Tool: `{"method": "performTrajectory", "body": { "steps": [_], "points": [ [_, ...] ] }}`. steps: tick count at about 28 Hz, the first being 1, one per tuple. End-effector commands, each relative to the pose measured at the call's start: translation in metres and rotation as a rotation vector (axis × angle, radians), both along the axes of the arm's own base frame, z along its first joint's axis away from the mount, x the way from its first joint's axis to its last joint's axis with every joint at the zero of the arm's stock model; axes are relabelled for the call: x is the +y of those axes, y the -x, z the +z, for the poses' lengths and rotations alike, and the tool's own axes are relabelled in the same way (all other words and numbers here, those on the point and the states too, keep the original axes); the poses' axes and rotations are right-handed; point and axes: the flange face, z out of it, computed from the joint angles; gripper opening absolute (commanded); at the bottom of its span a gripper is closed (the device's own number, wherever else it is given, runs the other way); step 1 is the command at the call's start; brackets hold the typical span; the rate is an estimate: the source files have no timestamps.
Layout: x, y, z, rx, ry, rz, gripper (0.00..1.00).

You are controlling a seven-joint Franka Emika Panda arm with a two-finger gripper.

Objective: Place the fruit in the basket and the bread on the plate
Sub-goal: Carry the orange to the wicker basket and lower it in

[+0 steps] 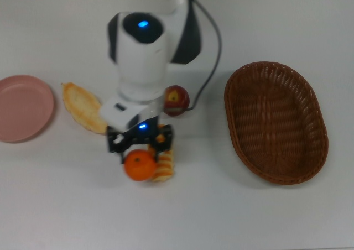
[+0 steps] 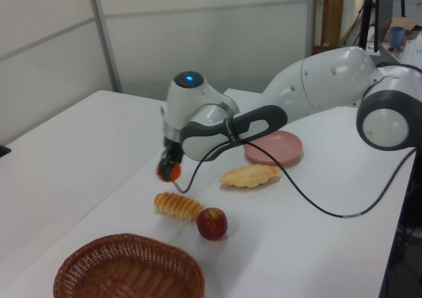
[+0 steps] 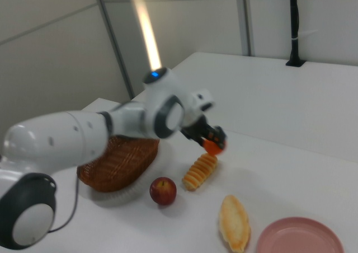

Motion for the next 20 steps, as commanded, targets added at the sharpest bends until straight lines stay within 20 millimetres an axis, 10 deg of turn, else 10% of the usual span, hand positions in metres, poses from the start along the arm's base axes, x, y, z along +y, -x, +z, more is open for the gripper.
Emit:
{"method": "performTrajectory", "body": {
  "steps": [1, 10, 17, 20],
  "points": [
    [0.082, 0.033, 0.037, 0.056, 0.002, 0.043, 0.06],
    [0.236, 0.102, 0.018, 0.223, 0.047, 0.185, 0.17],
    [0.297, 0.142, -0.015, 0.284, 0.095, 0.254, 0.2],
    [0.297, 0.147, -0.022, 0.308, 0.132, 0.258, 0.4]
  ]
}}
